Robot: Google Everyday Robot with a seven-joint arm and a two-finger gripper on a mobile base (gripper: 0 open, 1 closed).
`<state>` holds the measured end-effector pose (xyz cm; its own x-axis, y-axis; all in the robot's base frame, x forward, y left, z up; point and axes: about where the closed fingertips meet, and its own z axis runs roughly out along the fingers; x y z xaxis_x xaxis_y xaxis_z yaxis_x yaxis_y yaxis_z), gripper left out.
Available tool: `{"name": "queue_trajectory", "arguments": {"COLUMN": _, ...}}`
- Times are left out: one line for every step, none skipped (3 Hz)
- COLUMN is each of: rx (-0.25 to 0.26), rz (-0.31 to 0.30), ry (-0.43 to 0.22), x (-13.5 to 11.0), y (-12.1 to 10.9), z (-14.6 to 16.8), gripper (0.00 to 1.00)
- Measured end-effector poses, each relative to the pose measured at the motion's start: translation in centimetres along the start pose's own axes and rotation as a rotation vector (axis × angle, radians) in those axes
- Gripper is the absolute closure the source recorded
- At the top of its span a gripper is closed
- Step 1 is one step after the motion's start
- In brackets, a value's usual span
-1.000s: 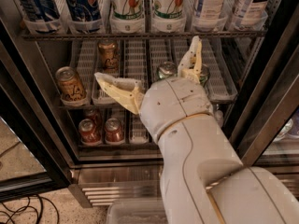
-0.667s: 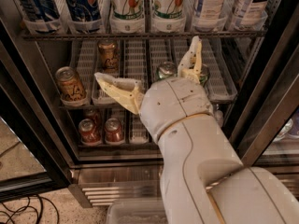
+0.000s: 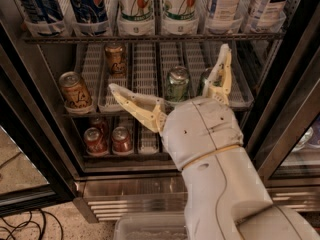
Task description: Pick 7up can from top shelf of fridge
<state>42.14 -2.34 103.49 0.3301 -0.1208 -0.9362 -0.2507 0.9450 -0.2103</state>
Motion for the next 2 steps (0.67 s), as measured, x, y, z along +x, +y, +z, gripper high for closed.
{"name": "queue_trajectory", "arguments": {"rx": 0.029, "rz": 0.028, "ry": 0.002, "x": 0.5, "y": -2.1, "z": -1.4, "gripper": 0.00}}
{"name": "queue_trajectory", "arguments": {"rx": 0.031, "rz": 0.067, "ry": -0.032, "x": 0.6, "y": -6.2, "z": -2.9, "gripper": 0.00}}
